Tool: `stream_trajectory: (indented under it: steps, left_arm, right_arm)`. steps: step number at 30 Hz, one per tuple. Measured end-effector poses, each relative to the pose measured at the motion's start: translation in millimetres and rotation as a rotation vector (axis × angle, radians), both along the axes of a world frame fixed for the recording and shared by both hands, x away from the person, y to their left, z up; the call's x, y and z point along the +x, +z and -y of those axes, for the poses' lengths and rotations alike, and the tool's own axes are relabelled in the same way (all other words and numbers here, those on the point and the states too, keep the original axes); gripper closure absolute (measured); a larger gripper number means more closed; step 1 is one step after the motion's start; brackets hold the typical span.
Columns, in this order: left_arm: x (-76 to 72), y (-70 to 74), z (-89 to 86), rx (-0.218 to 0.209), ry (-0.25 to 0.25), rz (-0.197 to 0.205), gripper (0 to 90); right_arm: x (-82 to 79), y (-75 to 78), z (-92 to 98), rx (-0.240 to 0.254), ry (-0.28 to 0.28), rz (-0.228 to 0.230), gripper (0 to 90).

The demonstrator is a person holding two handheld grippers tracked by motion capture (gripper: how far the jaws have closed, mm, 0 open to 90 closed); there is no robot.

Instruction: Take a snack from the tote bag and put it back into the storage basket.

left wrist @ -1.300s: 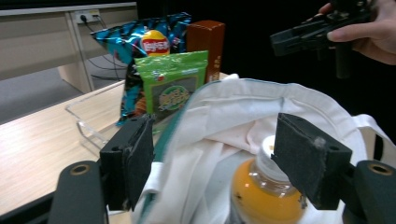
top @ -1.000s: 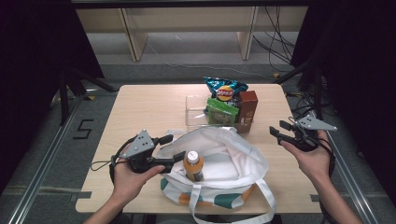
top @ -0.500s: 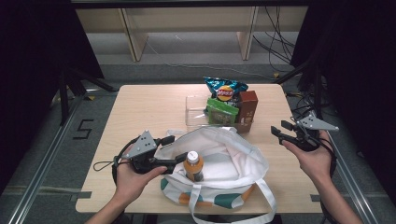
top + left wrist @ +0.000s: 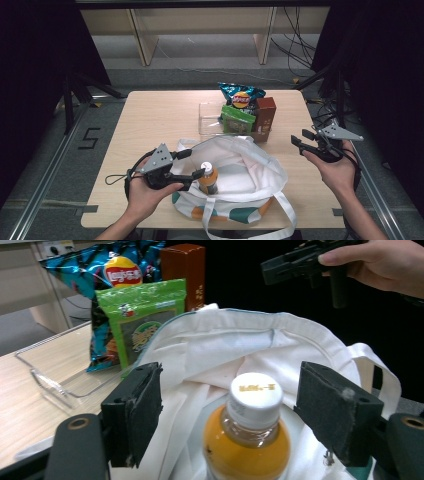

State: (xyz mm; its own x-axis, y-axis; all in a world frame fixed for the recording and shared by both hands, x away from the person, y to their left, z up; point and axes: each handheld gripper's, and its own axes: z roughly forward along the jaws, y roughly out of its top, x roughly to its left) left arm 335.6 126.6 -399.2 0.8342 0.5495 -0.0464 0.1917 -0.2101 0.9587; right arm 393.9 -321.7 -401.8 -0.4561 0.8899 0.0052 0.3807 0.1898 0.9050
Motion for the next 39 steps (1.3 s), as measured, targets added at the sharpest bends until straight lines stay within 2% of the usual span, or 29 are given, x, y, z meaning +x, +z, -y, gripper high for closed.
stream_trajectory:
  steps: [2,5,7,9,11,12,18,21,22,23,28,29,30,32,33,36,39]
  left_arm:
    - [1.0,-2.3,2.4,0.021,-0.013,-0.003,25.5]
    - [2.9,-6.4,6.0,0.021,-0.018,-0.019,25.9]
    - [5.2,-8.5,7.9,0.033,-0.024,-0.016,26.6]
    - [6.2,-10.7,9.6,0.041,-0.026,-0.028,27.4]
    - [6.8,-12.4,11.2,0.052,-0.034,-0.028,29.0]
    - [7.3,-13.7,12.3,0.055,-0.039,-0.033,29.9]
    - [11.1,-18.3,16.6,0.043,-0.052,-0.059,35.8]
    - [11.6,-19.3,17.0,0.062,-0.06,-0.051,39.9]
    - [10.4,-19.9,17.9,0.054,-0.055,-0.06,40.8]
    - [9.9,-20.0,18.2,0.054,-0.058,-0.06,41.5]
    - [7.1,-19.1,17.5,0.048,-0.053,-0.054,45.4]
    - [6.9,-19.0,17.1,0.047,-0.054,-0.052,45.9]
    - [6.5,-19.1,17.0,0.043,-0.051,-0.055,46.6]
    - [6.5,-19.3,16.7,0.047,-0.052,-0.055,48.0]
    - [6.6,-19.6,16.8,0.049,-0.052,-0.055,48.7]
    - [6.9,-20.3,16.7,0.056,-0.055,-0.056,51.4]
    - [7.0,-20.4,17.1,0.058,-0.066,-0.047,54.3]
  right_arm:
    - [1.2,-0.6,-1.3,0.002,0.0,0.003,49.9]
    - [2.7,-0.7,-0.7,-0.02,0.011,0.01,49.9]
    - [2.3,-1.5,-1.9,-0.007,0.014,-0.001,49.8]
    - [2.3,-2.2,-1.8,-0.014,0.004,-0.004,49.8]
    - [1.3,-2.1,-2.4,0.005,0.009,-0.015,49.8]
    - [2.0,-2.6,-1.5,-0.013,0.01,-0.006,49.8]
    - [2.6,-3.3,-3.5,-0.006,0.016,-0.009,49.7]
    - [2.2,-3.4,-3.9,-0.007,0.013,-0.012,49.7]
    - [2.0,-3.0,-3.8,0.003,0.013,-0.017,49.7]
    - [2.4,-3.1,-3.3,-0.008,0.016,-0.006,49.7]
    - [2.0,-3.5,-3.2,-0.005,0.014,-0.01,49.6]
    - [0.9,-3.2,-4.5,0.009,0.01,-0.024,49.6]
    - [2.7,-3.9,-3.1,-0.018,0.022,-0.003,49.5]
    - [3.1,-4.2,-3.5,-0.011,0.038,-0.006,49.5]
    - [3.2,-4.2,-2.7,-0.024,0.045,-0.007,49.5]
    - [2.7,-3.9,-4.1,-0.009,0.03,-0.012,49.5]
    - [3.0,-4.1,-2.9,-0.019,0.042,-0.008,49.5]
